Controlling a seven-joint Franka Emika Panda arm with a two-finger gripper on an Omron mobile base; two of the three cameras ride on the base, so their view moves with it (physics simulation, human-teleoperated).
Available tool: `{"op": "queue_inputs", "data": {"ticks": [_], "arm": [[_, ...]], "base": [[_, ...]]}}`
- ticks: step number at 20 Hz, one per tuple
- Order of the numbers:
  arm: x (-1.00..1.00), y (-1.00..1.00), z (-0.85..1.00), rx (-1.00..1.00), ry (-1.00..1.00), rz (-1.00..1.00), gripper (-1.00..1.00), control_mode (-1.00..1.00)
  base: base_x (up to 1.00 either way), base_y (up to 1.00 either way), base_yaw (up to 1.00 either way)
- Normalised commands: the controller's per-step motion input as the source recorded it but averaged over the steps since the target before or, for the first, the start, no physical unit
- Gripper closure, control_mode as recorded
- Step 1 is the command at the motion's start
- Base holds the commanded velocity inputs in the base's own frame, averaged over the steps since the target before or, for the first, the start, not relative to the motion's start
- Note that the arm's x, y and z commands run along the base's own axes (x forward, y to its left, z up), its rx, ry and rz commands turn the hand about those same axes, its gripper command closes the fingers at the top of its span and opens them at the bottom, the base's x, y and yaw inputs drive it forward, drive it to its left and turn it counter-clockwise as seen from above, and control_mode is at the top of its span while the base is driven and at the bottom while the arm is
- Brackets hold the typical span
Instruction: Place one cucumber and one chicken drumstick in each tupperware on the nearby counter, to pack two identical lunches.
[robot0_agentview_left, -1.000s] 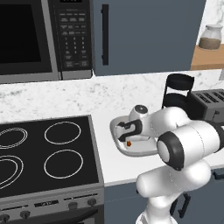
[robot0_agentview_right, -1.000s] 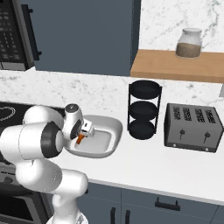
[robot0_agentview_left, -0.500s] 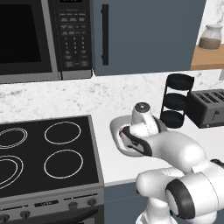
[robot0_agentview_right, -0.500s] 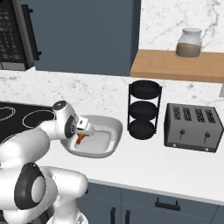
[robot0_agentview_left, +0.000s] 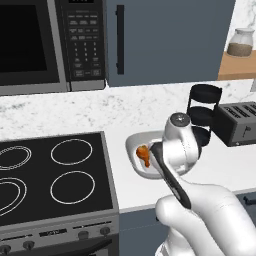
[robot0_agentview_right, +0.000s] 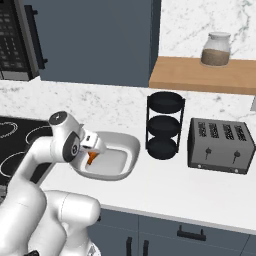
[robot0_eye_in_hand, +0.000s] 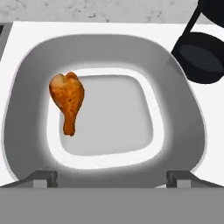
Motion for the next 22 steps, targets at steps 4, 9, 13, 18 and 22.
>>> {"op": "queue_inputs", "data": {"ticks": [4,9,13,18,22], "arm": [[-0.78,0.0,0.43,0.03,-0.13,0.0,-1.0,-1.0],[-0.5,0.0,0.66,0.0,-0.05,0.0,-1.0,-1.0],[-0.36,-0.03,0.24,0.02,0.0,0.0,-1.0,-1.0],[-0.11,-0.15,-0.24,0.05,0.0,0.01,-1.0,-1.0],[0.0,-0.07,-0.26,0.02,0.0,0.01,-1.0,-1.0]], "base": [[0.0,0.0,0.0],[0.0,0.0,0.0],[0.0,0.0,0.0],[0.0,0.0,0.0],[0.0,0.0,0.0]]}}
